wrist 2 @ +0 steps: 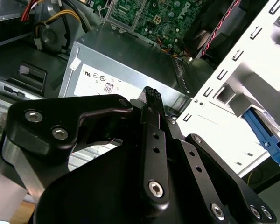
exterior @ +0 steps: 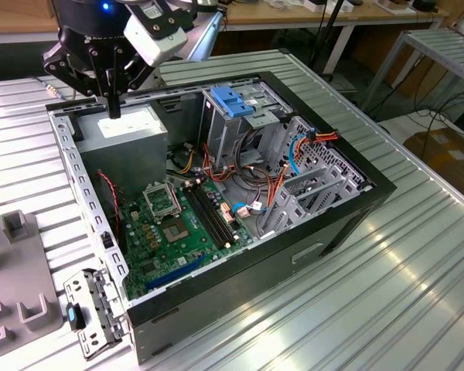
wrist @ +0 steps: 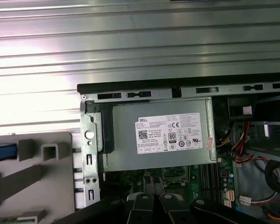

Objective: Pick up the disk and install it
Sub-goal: 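Reach for the disk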

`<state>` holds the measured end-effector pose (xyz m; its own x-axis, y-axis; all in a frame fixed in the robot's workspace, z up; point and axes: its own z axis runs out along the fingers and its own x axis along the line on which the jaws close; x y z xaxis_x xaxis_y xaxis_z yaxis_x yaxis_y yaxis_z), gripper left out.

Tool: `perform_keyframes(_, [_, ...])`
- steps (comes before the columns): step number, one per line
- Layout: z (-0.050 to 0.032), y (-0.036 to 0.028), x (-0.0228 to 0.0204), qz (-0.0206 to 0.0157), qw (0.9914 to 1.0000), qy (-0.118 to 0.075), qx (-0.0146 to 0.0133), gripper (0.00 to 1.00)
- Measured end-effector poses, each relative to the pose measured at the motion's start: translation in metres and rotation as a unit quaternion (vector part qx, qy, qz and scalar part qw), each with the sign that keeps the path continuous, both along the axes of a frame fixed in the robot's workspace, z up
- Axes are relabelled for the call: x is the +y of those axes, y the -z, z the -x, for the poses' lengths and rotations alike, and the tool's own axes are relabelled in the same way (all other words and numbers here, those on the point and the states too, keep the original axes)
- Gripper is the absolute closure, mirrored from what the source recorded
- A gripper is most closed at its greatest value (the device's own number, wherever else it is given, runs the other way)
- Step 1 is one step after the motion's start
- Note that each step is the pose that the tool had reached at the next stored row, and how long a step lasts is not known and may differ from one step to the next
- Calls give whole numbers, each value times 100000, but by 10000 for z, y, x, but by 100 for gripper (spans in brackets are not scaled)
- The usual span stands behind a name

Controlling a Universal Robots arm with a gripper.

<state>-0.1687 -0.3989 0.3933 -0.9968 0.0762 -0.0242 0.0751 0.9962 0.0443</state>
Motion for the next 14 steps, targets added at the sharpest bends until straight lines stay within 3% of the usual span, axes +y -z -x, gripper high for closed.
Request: perform_keyframes(14, [48, 0, 0, 1, 100000, 0, 2, 89])
